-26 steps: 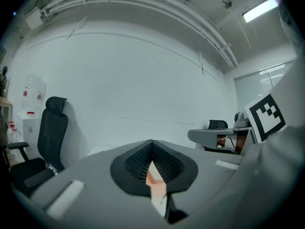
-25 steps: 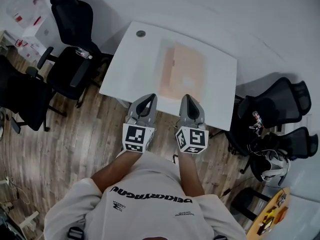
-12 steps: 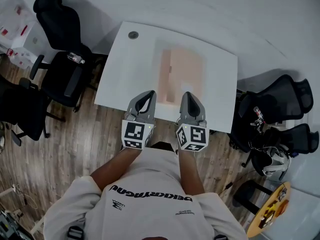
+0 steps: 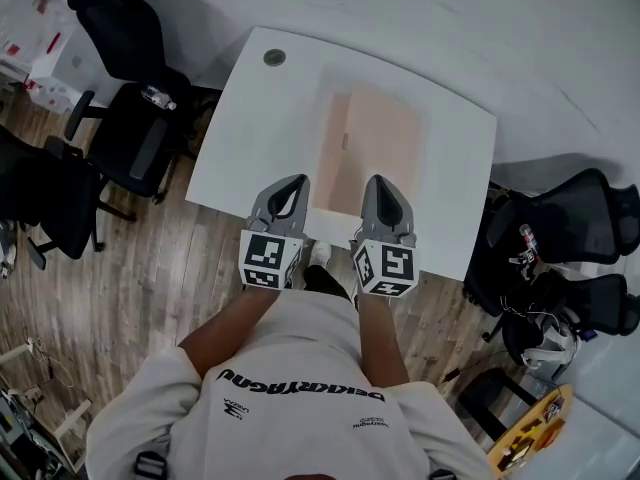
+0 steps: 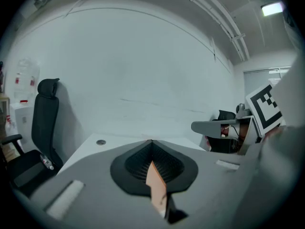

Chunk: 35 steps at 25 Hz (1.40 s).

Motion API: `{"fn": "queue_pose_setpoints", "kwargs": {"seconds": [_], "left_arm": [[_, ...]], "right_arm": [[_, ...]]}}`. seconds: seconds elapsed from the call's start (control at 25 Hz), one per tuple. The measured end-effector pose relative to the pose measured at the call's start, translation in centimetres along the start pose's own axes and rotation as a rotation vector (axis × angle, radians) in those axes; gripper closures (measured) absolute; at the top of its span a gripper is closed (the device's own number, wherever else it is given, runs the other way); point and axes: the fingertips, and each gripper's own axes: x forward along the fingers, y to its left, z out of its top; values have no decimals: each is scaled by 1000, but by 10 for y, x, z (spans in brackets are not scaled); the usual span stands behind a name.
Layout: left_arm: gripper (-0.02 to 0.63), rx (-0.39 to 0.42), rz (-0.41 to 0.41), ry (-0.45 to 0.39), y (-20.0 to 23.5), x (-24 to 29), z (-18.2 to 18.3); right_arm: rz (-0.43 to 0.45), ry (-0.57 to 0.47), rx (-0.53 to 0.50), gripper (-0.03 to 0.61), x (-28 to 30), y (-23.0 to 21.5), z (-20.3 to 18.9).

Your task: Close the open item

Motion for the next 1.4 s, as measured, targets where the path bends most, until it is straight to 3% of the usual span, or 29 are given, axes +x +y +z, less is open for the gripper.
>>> {"fn": "queue_pose_setpoints", "kwargs": {"seconds": [0.56, 1.4], "left_arm": [[612, -71, 51, 133, 22, 38, -50], [612, -174, 35, 265, 35, 80, -120]], "right_arm": [[65, 178, 23, 578, 48, -16, -51], [78, 361, 14, 577, 82, -30, -103]]}}
